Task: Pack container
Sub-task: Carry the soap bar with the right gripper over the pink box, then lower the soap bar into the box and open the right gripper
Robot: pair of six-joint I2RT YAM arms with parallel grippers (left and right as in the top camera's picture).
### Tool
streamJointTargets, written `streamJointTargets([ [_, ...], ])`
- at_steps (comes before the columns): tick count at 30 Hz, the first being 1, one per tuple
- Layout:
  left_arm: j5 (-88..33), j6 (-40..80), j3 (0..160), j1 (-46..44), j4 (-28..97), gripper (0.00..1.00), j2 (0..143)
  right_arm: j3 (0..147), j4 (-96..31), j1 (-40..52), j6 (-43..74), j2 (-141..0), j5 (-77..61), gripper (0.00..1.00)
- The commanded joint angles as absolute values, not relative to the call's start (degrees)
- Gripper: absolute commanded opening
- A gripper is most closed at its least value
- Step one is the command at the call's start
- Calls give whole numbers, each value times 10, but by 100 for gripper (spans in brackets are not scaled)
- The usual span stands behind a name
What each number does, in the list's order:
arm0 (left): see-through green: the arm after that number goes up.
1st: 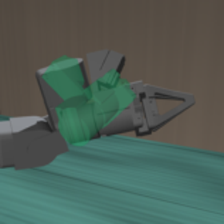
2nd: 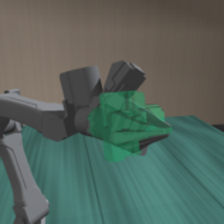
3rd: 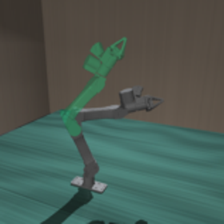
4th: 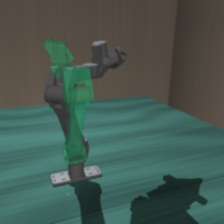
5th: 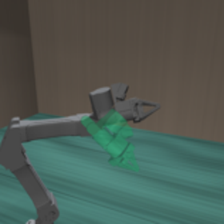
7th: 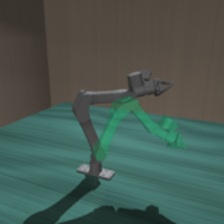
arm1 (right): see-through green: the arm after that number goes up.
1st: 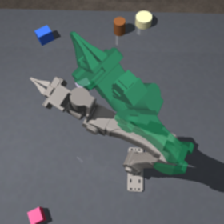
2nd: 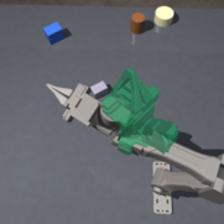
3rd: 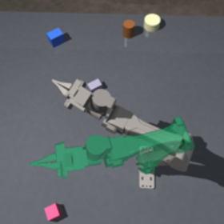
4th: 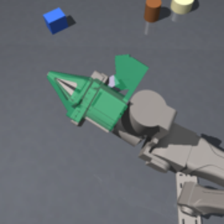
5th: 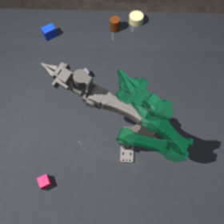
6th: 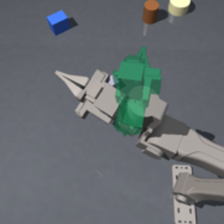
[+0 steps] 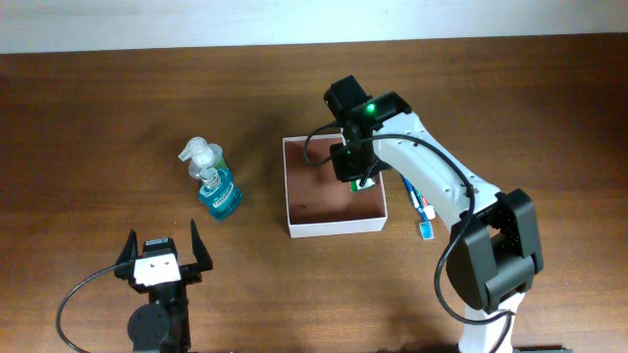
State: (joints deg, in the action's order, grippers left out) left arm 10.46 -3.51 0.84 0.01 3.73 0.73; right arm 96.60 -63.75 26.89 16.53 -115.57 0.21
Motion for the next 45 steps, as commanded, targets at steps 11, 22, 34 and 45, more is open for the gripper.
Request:
streamJointTargets([
  [11, 103, -44, 5, -3, 37, 100, 3, 925, -589, 270, 188, -1166, 25, 5],
  [22, 103, -44, 5, -3, 37, 99, 3, 925, -588, 270, 190, -1204, 39, 6],
  [34, 103, -44, 5, -3, 37, 99, 3, 925, -580, 270, 192, -1204, 52, 29],
  [45, 103, -44, 5, -3, 37, 100, 3, 934, -585, 270, 192, -1203, 46, 38],
])
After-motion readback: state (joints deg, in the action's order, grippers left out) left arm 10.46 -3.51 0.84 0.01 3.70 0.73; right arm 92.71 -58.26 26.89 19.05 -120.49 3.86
